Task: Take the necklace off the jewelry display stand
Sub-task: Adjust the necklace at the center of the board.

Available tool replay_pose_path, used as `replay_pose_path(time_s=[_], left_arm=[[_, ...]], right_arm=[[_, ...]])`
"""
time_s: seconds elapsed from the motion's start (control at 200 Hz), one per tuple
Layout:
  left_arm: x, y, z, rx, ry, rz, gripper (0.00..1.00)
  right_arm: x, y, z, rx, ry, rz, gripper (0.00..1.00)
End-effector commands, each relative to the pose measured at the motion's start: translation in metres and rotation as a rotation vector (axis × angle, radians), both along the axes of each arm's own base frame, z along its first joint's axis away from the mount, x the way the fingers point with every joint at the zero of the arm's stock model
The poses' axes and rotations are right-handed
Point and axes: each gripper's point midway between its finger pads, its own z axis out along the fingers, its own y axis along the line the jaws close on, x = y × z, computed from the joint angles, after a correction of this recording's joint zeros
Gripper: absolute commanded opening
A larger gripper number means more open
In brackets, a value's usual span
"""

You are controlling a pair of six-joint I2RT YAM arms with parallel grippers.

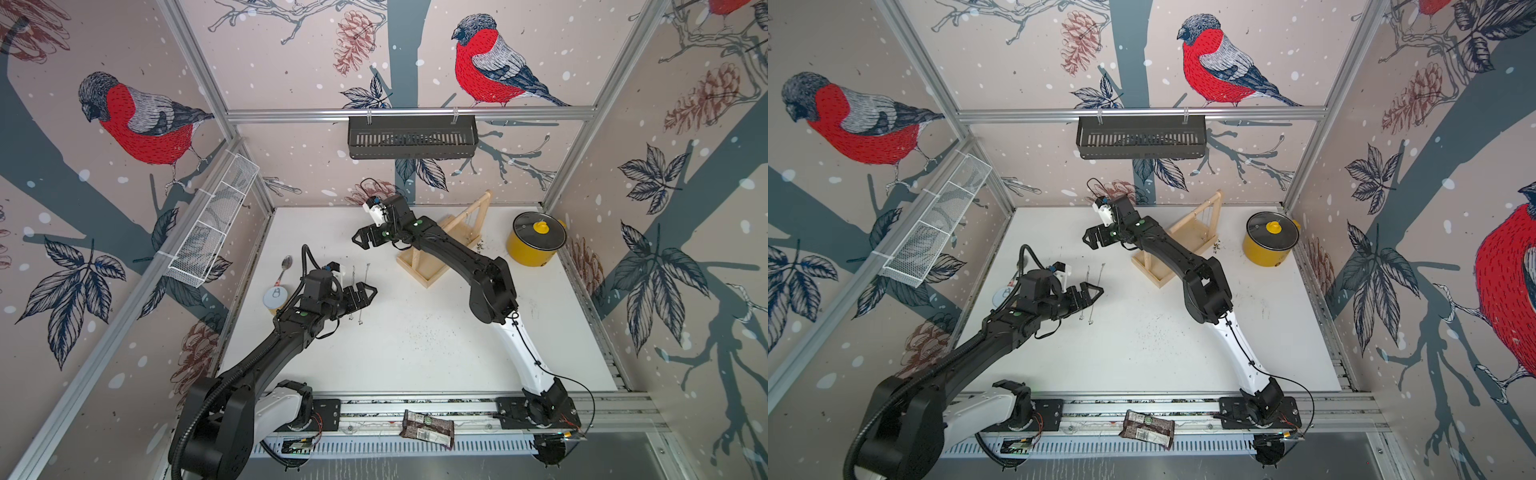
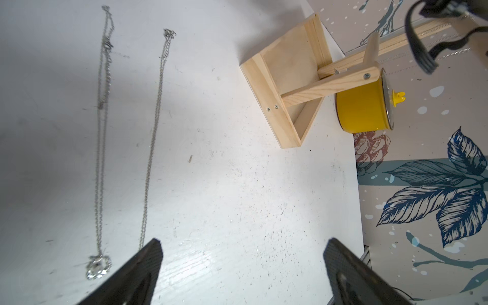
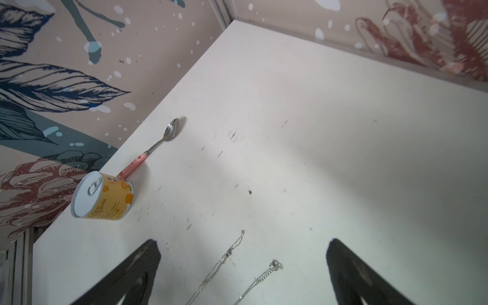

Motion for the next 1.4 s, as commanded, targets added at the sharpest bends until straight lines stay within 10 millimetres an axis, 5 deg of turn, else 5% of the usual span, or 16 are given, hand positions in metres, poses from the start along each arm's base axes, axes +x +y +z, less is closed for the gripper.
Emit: replay_pose_path(time_s=[0.0,0.25,0.4,0.675,0.89,0.925,1.051,1.396], left_arm=[[0.003,0.006,0.018,0.006,-0.037,0.006,0.97],[0.025,0.001,0.08,-0.019,-0.188,-0.007,0.97],[0.038,-0.011,0.107,-0.066,-0.273,-0.044,0.97],[0.052,-0.071,0.136,-0.099,-0.359,-0.158,0.97],[0.066,-0.105,0.148,-0.097,-0.383,-0.228,0.97],[0.071,-0.11,0.162,-0.114,-0.411,-0.228,0.97],[0.08,-0.124,0.169,-0.156,-0.429,-0.237,0.97],[0.111,-0.145,0.172,-0.164,-0.357,-0.226,0.97]], right_arm=[[0.001,-0.009,0.043,0.018,-0.067,-0.008,0.99],[-0.009,-0.052,0.135,0.043,-0.201,-0.082,0.99],[-0.013,-0.102,0.161,0.033,-0.232,-0.18,0.99],[-0.016,-0.222,0.165,-0.015,-0.245,-0.436,0.99],[-0.02,-0.302,0.145,-0.006,-0.204,-0.617,0.99],[-0.02,-0.312,0.14,0.007,-0.197,-0.642,0.99],[-0.018,-0.332,0.121,0.008,-0.161,-0.683,0.98],[-0.015,-0.329,0.095,-0.004,-0.147,-0.659,0.89]])
